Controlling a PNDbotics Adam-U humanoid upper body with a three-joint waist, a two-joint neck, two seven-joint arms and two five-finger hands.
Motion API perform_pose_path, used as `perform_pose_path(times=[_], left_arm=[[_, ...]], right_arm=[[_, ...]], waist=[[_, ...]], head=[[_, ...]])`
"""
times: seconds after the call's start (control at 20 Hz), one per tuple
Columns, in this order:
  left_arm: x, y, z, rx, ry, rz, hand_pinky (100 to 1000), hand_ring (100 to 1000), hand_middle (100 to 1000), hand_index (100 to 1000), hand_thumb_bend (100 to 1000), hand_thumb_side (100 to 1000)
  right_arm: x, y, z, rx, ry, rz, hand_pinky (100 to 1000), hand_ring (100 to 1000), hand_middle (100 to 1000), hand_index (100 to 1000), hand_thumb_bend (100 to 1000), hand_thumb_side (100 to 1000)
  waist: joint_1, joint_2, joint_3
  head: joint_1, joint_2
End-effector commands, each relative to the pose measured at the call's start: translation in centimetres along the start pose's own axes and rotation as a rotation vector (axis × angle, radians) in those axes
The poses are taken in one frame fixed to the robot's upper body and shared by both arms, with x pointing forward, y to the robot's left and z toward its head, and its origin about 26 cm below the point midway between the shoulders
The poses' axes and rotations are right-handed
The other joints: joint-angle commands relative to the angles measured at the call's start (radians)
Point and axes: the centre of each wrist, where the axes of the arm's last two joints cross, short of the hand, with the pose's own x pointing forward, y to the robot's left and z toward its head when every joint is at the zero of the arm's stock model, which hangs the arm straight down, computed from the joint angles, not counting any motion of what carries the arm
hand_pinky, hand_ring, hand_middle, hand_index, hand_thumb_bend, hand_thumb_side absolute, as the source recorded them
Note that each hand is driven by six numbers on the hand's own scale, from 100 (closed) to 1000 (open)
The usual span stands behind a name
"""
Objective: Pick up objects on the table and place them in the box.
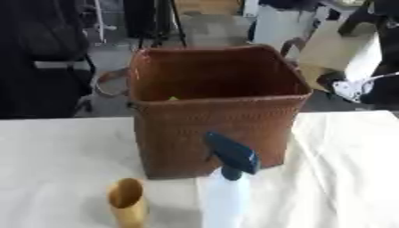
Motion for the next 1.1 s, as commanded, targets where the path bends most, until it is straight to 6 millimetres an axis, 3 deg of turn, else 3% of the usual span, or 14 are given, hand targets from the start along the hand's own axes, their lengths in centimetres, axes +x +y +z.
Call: perform_pose_path(times=[0.05,0.65,1.1], left_arm=[[0.4,0.1,-1.1,-0.005,-0.044,0.007,707,736,782,688,100,905],[1.0,-0.6,-1.9,0.001,-0.067,0.048,707,737,783,688,100,905],[1.6,-1.3,-2.8,0.025,-0.103,0.091,708,737,781,689,100,907]], right_arm=[[0.4,-1.5,-0.3,-0.061,0.015,0.011,587,159,265,315,186,267],[-1.6,0.8,-5.1,-0.149,0.05,-0.039,568,159,266,318,181,271],[-5.3,3.8,-7.5,-0.211,0.111,-0.054,556,159,268,323,169,275]], waist=[[0.001,-0.013,0.005],[-0.014,0.022,0.055],[-0.026,0.067,0.137]], head=[[-0.009,-0.022],[-0.043,-0.067],[-0.111,-0.091]])
